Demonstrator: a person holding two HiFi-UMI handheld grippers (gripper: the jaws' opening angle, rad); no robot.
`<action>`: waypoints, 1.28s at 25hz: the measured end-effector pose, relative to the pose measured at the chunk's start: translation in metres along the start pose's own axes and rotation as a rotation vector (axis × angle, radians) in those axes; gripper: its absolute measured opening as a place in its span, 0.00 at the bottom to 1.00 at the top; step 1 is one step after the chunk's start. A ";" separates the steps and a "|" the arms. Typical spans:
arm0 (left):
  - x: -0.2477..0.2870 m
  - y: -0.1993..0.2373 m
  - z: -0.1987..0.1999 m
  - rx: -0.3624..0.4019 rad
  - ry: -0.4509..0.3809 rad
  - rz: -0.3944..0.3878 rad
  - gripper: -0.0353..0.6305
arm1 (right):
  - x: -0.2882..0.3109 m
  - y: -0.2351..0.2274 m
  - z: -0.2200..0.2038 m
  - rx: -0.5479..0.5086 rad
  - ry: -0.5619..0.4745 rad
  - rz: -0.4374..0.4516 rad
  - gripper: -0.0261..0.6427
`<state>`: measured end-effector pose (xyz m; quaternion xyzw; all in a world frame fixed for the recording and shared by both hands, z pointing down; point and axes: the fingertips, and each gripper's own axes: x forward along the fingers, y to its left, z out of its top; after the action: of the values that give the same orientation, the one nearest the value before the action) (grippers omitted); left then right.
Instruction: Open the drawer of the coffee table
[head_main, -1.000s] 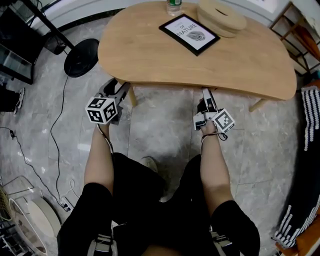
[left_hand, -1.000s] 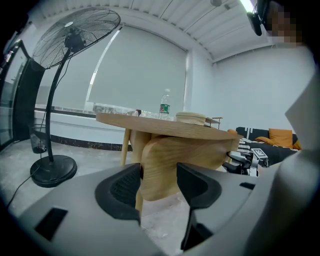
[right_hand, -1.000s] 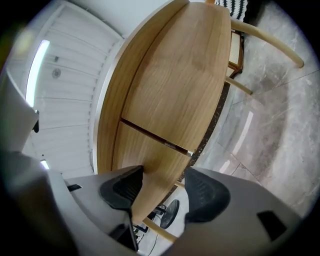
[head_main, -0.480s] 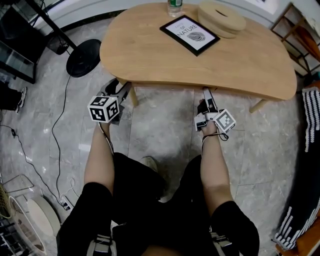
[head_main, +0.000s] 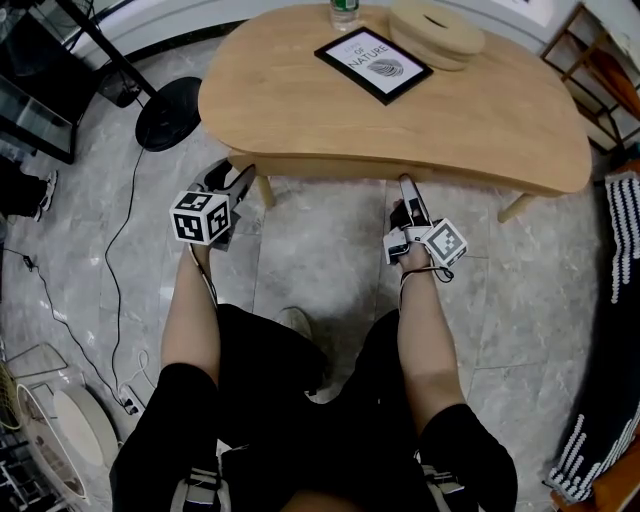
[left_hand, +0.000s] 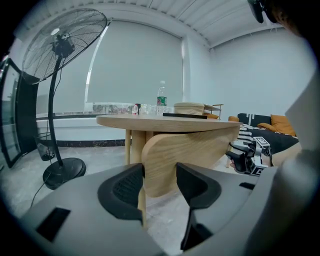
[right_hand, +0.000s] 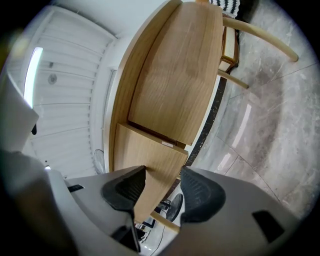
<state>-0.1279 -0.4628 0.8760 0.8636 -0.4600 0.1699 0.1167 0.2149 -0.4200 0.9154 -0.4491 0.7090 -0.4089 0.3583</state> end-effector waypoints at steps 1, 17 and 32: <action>-0.003 -0.001 -0.002 0.002 0.005 0.001 0.39 | -0.003 0.000 -0.003 0.001 0.009 0.000 0.37; -0.046 -0.026 -0.024 0.100 0.087 -0.024 0.34 | -0.055 0.006 -0.021 -0.024 0.139 0.024 0.27; -0.081 -0.041 -0.042 0.149 0.160 -0.064 0.30 | -0.100 0.008 -0.041 -0.052 0.227 0.003 0.25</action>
<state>-0.1435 -0.3646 0.8800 0.8678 -0.4076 0.2682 0.0939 0.2104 -0.3139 0.9390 -0.4080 0.7559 -0.4382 0.2648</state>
